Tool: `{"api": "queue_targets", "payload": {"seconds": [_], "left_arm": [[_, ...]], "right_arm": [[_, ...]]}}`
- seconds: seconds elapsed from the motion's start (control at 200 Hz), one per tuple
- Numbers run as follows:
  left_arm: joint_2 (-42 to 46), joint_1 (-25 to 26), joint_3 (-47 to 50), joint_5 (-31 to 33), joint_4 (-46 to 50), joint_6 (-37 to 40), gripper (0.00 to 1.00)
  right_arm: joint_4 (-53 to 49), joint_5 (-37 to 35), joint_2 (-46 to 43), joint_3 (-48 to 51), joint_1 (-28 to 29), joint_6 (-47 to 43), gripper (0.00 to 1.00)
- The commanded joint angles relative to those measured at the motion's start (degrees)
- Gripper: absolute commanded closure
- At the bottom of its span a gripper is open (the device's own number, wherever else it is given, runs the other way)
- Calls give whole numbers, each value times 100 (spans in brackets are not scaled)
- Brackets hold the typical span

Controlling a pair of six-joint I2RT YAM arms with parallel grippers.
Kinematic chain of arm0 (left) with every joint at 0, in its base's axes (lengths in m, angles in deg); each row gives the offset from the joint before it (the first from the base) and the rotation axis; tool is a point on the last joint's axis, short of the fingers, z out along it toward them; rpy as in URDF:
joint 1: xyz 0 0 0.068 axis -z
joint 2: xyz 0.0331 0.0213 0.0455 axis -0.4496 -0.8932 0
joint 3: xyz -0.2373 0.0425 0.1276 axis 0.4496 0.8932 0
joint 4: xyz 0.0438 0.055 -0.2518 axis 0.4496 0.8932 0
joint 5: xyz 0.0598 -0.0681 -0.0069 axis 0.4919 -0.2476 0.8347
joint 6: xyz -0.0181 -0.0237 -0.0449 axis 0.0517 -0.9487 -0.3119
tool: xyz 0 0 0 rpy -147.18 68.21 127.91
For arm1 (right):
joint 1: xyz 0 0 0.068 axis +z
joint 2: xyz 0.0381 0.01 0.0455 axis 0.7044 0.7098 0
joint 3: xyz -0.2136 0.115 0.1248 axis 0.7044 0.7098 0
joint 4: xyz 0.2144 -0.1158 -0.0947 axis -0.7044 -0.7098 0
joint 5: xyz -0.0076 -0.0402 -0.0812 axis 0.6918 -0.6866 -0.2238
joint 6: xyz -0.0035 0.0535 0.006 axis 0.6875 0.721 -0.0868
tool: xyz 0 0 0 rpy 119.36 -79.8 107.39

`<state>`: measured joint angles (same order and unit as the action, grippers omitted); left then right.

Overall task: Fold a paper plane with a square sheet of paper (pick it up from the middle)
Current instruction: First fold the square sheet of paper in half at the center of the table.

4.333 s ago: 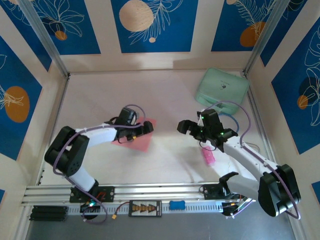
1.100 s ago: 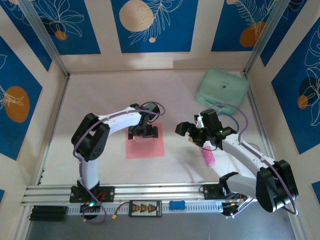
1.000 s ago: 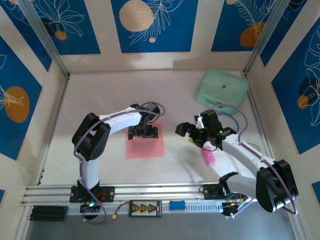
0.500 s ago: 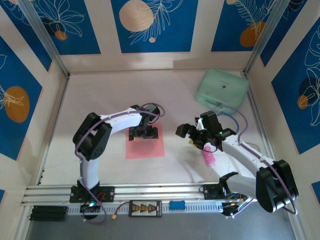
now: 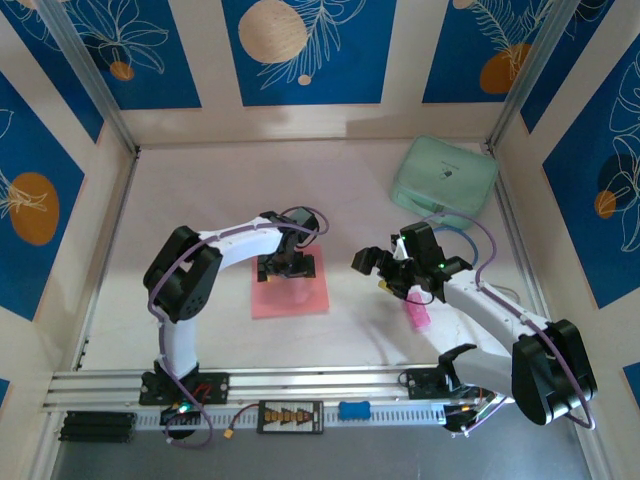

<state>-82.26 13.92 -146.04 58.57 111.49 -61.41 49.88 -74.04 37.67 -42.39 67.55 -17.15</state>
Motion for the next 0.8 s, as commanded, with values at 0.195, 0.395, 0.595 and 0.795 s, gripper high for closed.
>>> {"api": "queue_targets", "payload": {"seconds": [0.195,0.395,0.595,0.795], "left_arm": [[108,88,54,142,211,64,0],[241,89,-49,178,348,-42,0],[169,86,84,36,296,-95,0],[105,111,474,-178,36,-195,1]], "right_arm": [[-8,22,-42,68,27,72,1],[-17,31,-50,68,33,79,1],[-22,22,-79,93,36,81,1],[-4,31,-53,99,35,89,1]]}}
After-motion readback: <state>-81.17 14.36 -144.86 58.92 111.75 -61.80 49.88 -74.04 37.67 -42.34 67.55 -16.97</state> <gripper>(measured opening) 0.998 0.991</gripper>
